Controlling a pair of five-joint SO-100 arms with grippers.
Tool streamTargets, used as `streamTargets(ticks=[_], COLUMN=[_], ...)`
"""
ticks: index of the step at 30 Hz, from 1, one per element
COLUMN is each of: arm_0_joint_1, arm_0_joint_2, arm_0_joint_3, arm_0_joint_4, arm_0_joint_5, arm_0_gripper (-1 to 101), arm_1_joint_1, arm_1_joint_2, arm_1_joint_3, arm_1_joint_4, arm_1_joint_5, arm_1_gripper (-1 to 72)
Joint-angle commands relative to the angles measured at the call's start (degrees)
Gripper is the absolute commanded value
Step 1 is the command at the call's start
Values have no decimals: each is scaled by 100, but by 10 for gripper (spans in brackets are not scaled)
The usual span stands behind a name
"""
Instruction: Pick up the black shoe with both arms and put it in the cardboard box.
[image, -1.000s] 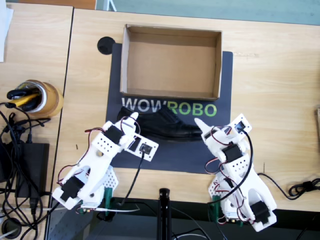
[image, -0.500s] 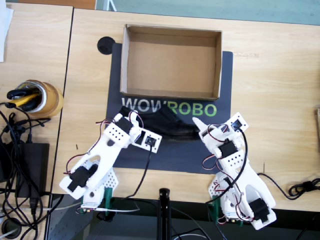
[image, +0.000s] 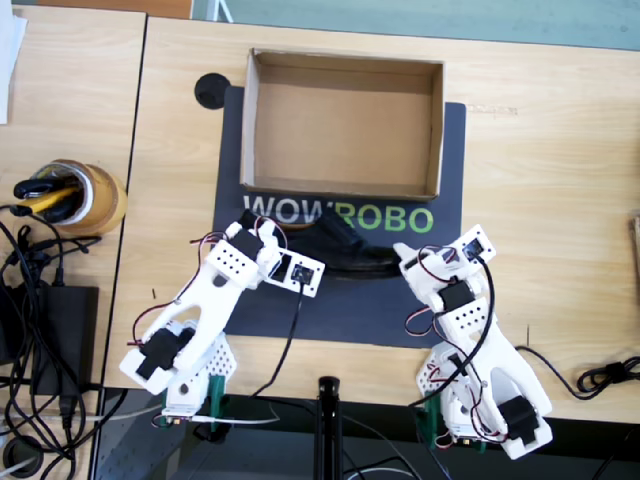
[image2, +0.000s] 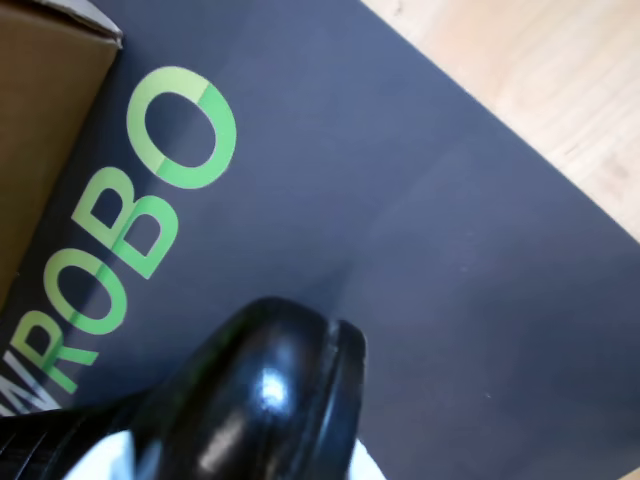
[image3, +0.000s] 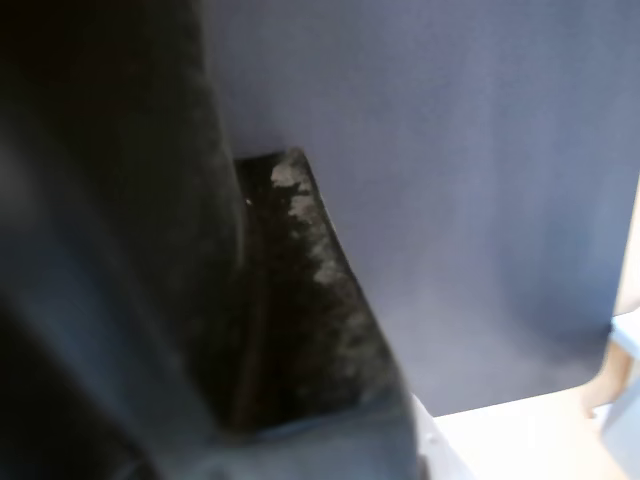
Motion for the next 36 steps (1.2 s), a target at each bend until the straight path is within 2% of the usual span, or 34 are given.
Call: streamTargets(ticks=[1, 3, 6, 14, 22, 29, 36], arm_0_joint_1=[-176, -202, -211, -334, -940, -1538, -1978], arm_0_joint_2=[387, 527, 747, 1898, 2338, 2259, 1608], arm_0_joint_3=[-62, -62, -132, -536, -1468, -1573, -1591], arm_0_joint_4=[-97, -97, -18, 62, -202, -1389, -2435], arm_0_joint_5=[237, 334, 466, 703, 1099, 1529, 1644], arm_0_gripper=[299, 252, 182, 153, 166, 192, 189], arm_1_joint_1=[-62, -9, 53, 290, 835, 1459, 1811], arm_1_joint_2=[35, 62, 114, 378, 606, 387, 18], arm_1_joint_3=[-97, -211, -396, -1485, -2461, -2628, -2127], arm_1_joint_4=[-88, -44, 70, 562, 589, -193, -1450], arm_1_joint_5=[-35, -35, -35, -35, 26, 88, 325], arm_1_gripper=[56, 22, 9, 19, 28, 31, 34])
